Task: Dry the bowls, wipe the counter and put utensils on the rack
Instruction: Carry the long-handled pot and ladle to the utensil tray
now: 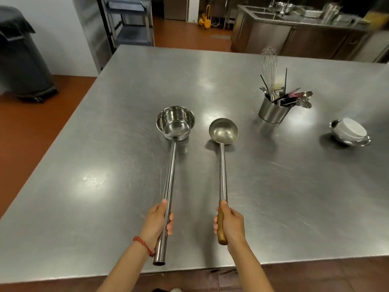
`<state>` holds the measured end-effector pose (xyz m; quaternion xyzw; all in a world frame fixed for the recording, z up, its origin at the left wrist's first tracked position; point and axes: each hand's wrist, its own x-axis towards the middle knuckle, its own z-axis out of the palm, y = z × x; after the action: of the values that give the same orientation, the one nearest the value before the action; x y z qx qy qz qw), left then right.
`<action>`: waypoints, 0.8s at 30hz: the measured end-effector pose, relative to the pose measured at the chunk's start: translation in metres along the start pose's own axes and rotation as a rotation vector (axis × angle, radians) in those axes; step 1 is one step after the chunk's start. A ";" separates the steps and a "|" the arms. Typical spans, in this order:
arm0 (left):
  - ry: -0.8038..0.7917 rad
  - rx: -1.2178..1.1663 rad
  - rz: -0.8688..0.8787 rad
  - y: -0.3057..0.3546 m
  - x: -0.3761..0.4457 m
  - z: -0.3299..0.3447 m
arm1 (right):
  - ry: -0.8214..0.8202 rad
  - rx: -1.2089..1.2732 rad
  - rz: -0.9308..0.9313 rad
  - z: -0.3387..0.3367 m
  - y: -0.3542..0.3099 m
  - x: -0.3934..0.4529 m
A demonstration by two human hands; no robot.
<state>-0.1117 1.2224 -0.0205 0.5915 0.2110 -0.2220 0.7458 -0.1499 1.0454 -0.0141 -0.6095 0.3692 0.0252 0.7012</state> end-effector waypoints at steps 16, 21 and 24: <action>0.321 -0.220 0.235 -0.053 -0.156 -0.047 | -0.397 -0.211 -0.127 -0.030 0.013 -0.098; 0.472 -0.266 0.297 -0.052 -0.199 -0.106 | -0.600 -0.253 -0.137 0.024 0.015 -0.146; 0.566 -0.342 0.339 -0.043 -0.222 -0.153 | -0.717 -0.276 -0.118 0.071 0.024 -0.174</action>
<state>-0.3249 1.3807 0.0411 0.5230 0.3419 0.1152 0.7722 -0.2535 1.1855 0.0600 -0.6710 0.0578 0.2457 0.6972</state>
